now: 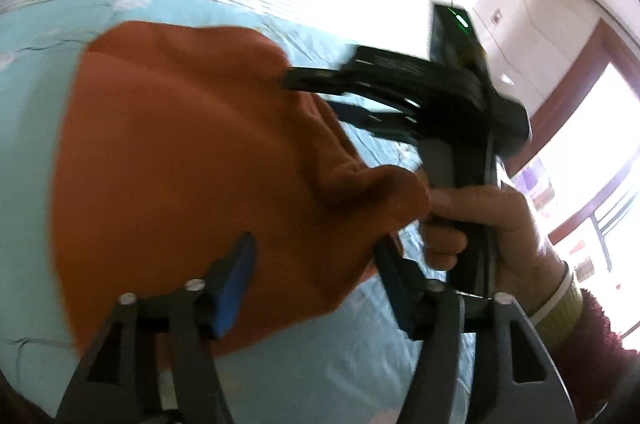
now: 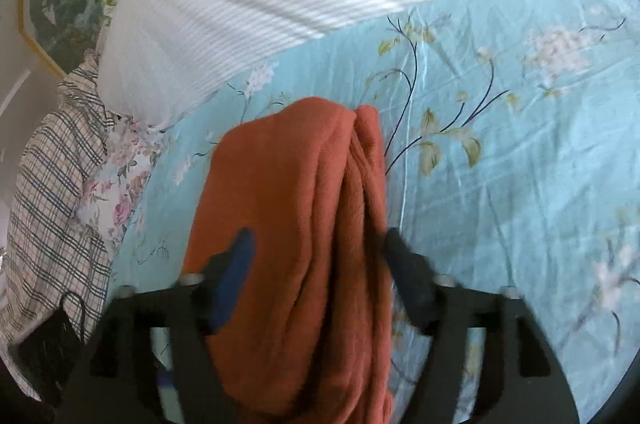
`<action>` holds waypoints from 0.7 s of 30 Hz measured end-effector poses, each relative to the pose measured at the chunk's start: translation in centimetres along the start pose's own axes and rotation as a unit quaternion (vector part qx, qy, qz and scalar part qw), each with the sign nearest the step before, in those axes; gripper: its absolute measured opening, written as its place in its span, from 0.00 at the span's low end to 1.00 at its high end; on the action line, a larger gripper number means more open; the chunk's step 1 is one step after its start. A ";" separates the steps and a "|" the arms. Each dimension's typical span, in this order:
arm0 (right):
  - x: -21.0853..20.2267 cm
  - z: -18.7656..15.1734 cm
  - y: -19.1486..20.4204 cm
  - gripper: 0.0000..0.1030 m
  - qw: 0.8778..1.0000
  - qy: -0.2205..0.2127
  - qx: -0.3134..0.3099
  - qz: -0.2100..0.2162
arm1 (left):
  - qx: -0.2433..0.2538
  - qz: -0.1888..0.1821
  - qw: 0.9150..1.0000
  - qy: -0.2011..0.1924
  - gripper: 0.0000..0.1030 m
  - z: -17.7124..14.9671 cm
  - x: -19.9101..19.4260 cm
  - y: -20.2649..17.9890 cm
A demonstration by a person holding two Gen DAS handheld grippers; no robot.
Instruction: Fold small clothes
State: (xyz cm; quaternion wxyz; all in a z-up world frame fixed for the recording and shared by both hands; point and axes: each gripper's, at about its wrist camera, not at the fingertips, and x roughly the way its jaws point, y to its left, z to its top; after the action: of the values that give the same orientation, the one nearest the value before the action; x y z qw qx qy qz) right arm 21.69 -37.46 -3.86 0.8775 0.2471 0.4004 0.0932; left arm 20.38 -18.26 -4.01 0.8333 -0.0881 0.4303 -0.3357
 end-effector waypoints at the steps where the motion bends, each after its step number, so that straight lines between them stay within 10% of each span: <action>1: -0.1 -0.2 0.1 0.75 1.000 0.006 -0.004 -0.001 | -0.006 0.004 1.000 -0.007 0.70 -0.1 -1.0 0.6; 12: 1.3 -1.4 -1.5 0.75 0.999 0.034 0.035 0.021 | -0.167 0.029 0.986 -0.012 0.79 1.9 -3.5 13.5; 21: 3.3 -1.5 -2.3 0.75 0.996 0.066 0.050 0.046 | -0.176 0.014 0.984 0.012 0.78 3.3 -0.4 16.1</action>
State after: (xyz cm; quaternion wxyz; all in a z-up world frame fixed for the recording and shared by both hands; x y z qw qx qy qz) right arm 22.68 -37.76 -7.99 0.8306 0.3020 0.4496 0.1295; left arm 30.60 -6.23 -8.72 0.8041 -0.2240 0.4936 -0.2441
